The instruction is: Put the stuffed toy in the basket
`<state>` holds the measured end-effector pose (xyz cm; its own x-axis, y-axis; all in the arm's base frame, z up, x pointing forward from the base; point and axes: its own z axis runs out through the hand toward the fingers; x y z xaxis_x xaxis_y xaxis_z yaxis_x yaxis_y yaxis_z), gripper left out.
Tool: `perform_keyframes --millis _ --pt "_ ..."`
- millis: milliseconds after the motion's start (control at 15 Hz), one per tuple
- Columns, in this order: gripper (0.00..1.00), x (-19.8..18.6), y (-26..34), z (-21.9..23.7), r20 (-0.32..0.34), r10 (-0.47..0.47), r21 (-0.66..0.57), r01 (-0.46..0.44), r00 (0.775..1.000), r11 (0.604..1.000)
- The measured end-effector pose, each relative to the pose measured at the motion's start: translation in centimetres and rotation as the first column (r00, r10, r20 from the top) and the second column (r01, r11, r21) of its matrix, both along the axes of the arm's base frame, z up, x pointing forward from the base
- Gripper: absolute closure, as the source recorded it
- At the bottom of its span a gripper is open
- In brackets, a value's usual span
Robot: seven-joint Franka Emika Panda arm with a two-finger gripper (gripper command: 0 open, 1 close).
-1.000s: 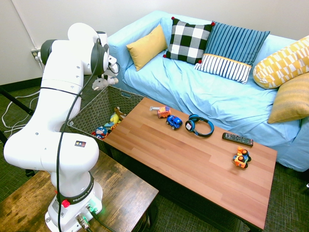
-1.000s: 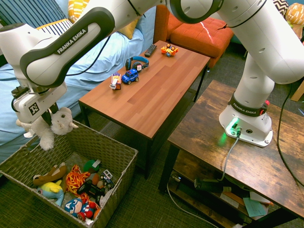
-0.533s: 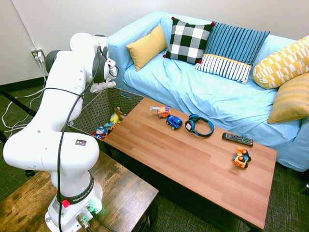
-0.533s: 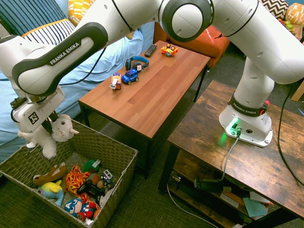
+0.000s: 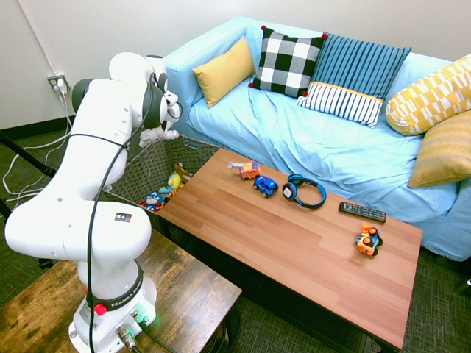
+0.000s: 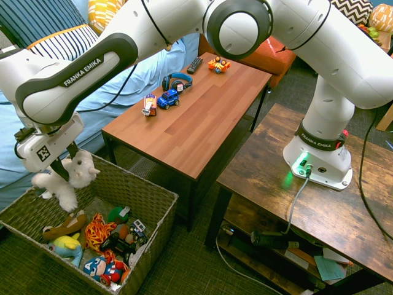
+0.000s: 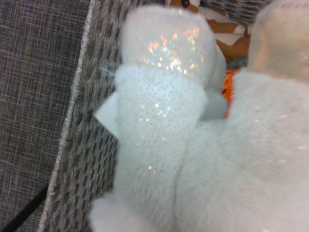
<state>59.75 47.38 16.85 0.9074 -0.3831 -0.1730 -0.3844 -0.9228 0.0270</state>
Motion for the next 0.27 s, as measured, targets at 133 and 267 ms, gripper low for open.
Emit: perform_keyframes --millis 133,267 --pt "0.0 0.04 0.02 0.09 0.0 -0.001 0.003 0.001 1.0 1.0" --pt "0.0 0.13 0.05 0.27 0.0 -0.002 0.005 0.002 1.0 1.0"
